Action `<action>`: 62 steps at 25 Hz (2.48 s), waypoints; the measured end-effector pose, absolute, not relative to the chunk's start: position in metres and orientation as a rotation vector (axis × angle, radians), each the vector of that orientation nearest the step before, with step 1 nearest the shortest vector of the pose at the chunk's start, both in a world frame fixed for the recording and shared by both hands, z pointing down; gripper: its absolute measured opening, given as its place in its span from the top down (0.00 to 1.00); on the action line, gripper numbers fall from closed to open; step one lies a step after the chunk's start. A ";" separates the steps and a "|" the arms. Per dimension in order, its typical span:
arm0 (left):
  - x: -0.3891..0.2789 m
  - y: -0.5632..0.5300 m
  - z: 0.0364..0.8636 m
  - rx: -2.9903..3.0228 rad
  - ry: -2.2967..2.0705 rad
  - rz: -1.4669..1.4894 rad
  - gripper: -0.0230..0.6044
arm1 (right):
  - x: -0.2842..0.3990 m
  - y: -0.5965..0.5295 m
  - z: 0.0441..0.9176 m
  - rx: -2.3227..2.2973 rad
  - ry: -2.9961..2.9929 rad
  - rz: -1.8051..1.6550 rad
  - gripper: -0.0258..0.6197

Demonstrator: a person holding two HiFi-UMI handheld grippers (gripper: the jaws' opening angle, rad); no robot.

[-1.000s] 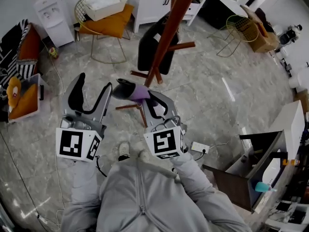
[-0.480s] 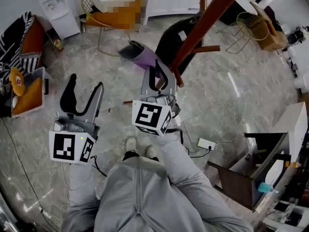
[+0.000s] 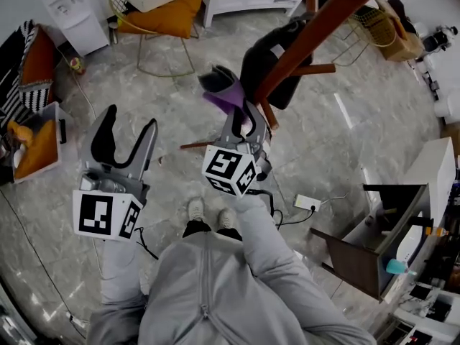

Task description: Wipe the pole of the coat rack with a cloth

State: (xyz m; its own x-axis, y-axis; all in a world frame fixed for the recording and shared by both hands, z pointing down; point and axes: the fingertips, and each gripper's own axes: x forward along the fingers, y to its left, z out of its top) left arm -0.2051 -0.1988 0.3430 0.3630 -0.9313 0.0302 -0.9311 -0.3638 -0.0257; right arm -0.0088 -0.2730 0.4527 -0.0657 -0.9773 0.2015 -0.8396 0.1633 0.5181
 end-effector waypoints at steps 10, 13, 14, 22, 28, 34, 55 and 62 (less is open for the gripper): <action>-0.179 -0.205 0.353 -2.652 1.694 -0.063 0.42 | 0.012 -0.258 0.504 1.630 -1.897 -0.251 0.89; -0.175 -0.204 0.354 -2.658 1.690 -0.065 0.42 | 0.014 -0.256 0.511 1.612 -1.900 -0.227 0.89; -0.174 -0.204 0.354 -2.659 1.690 -0.066 0.42 | 0.014 -0.255 0.513 1.604 -1.902 -0.219 0.89; -0.170 -0.200 0.356 -2.657 1.699 -0.066 0.42 | 0.020 -0.246 0.533 1.549 -1.903 -0.164 0.89; -0.165 -0.197 0.354 -2.656 1.697 -0.063 0.42 | 0.030 -0.235 0.547 1.511 -1.884 -0.118 0.89; -0.156 -0.196 0.351 -2.661 1.687 -0.058 0.42 | 0.049 -0.218 0.573 1.471 -1.840 -0.031 0.89; -0.117 -0.182 0.331 -2.645 1.635 0.007 0.42 | 0.139 -0.167 0.497 1.657 -1.867 -0.044 0.89; -0.103 -0.179 0.320 -2.624 1.612 0.025 0.42 | 0.157 -0.162 0.430 1.782 -1.938 -0.137 0.89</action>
